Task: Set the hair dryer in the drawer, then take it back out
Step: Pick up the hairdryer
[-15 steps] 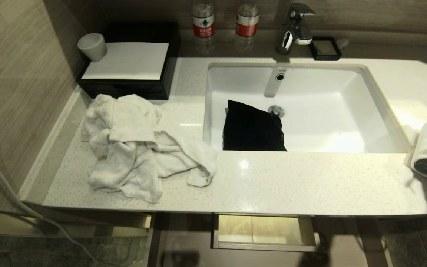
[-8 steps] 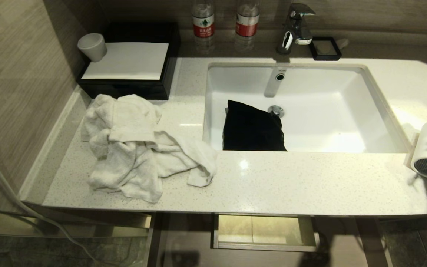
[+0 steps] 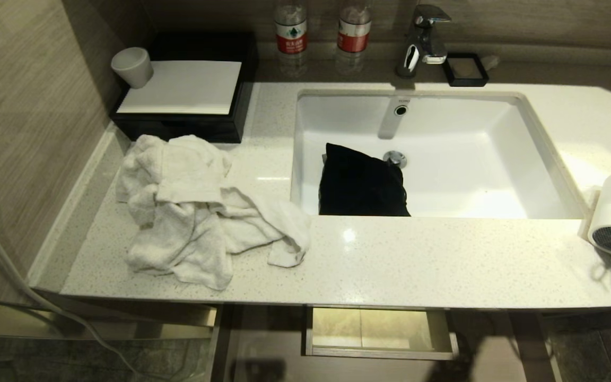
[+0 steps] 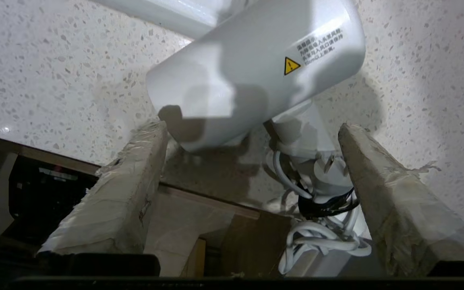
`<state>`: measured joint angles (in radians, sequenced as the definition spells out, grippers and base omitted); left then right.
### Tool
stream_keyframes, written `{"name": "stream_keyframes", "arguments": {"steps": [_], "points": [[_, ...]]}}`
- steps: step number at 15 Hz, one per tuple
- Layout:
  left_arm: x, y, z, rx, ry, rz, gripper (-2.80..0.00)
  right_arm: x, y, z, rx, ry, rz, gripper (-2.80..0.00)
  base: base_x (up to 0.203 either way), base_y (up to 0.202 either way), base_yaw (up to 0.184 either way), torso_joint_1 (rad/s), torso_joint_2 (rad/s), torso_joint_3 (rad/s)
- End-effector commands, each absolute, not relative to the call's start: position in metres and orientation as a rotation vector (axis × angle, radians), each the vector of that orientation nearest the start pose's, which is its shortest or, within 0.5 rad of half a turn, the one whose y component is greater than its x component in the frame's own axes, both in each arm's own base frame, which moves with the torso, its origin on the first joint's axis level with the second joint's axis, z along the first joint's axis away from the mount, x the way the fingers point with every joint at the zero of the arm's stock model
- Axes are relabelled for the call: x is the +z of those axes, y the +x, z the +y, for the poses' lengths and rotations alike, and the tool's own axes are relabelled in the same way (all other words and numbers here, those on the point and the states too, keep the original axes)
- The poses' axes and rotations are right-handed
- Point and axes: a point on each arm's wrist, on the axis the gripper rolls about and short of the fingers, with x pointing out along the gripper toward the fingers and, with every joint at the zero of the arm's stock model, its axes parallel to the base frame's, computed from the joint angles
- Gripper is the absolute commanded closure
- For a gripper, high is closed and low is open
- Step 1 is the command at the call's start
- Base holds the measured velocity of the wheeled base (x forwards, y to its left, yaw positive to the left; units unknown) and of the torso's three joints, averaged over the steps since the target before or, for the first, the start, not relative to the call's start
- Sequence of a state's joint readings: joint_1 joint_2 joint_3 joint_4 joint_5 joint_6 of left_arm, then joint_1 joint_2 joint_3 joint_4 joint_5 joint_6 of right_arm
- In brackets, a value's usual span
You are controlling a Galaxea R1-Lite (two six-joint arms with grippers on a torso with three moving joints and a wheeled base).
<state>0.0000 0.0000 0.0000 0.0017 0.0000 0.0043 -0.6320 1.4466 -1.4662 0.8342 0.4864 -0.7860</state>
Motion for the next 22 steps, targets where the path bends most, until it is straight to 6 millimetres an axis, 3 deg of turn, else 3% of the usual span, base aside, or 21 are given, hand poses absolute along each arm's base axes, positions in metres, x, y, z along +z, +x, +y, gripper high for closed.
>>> {"name": "stream_keyframes", "arguments": {"steps": [1,9,17,22], "points": [[0.075,-0.023,0.0,0.0,0.005,0.003,0.0,0.303,0.164,-0.116,0.135,-0.335,0.713,-2.8,0.0,0.0,0.0,0.0,0.0,0.0],[0.075,-0.023,0.0,0.0,0.005,0.003,0.0,0.29,0.167,-0.138,0.254,-0.369,0.758,-2.8,0.0,0.0,0.0,0.0,0.0,0.0],[0.075,-0.023,0.0,0.0,0.005,0.003,0.0,0.285,0.191,-0.162,0.307,-0.387,0.753,-2.8,0.0,0.0,0.0,0.0,0.0,0.0],[0.075,-0.023,0.0,0.0,0.005,0.003,0.0,0.272,0.191,-0.165,0.394,-0.337,0.781,-2.8,0.0,0.0,0.0,0.0,0.0,0.0]]}}
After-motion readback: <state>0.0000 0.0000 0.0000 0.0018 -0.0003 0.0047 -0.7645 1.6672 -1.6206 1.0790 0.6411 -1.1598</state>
